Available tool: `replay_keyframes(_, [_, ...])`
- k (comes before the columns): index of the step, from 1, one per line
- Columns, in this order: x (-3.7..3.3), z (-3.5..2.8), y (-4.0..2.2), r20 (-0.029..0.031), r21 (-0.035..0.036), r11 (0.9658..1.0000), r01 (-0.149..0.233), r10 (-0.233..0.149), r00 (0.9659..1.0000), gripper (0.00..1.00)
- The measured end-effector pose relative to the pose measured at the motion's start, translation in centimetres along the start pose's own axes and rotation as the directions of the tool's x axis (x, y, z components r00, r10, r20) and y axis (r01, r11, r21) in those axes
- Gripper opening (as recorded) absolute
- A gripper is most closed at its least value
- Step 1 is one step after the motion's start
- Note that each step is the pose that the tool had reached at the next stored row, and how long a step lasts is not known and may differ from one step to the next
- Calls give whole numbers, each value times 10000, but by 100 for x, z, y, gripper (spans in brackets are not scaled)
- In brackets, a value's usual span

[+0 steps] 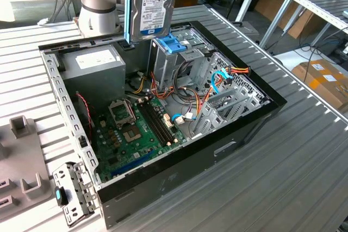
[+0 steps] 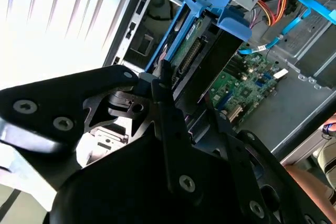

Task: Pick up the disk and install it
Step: 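Pick up the disk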

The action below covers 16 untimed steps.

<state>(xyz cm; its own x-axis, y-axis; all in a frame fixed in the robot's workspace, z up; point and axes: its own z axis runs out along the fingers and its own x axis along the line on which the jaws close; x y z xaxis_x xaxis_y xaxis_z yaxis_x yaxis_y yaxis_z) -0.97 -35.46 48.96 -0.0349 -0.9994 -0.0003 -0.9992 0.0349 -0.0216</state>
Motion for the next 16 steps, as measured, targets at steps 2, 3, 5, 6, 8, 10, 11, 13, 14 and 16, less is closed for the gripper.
replay_keyframes(2, [-4,4,-108,0,0,10000,0,0,10000,35])
replay_keyframes(3, [-7,6,-192,-2,0,10000,0,0,10000,35])
replay_keyframes(5, [-13,12,-366,0,0,10000,-1,1,10000,35])
replay_keyframes(6, [-16,14,-437,0,-1,10000,0,0,10000,35])
replay_keyframes(8, [-20,17,-557,-2,-1,10000,0,0,10000,35])
replay_keyframes(10, [-24,20,-662,0,0,10000,0,0,10000,35])
replay_keyframes(11, [-26,22,-719,-1,0,10000,-1,1,10000,35])
replay_keyframes(13, [-29,22,-755,-2,-1,10000,-1,1,10000,35])
replay_keyframes(14, [-29,23,-756,-1,0,10000,-2,2,10000,35])
replay_keyframes(16, [-29,23,-757,-1,0,10000,-1,1,10000,35])
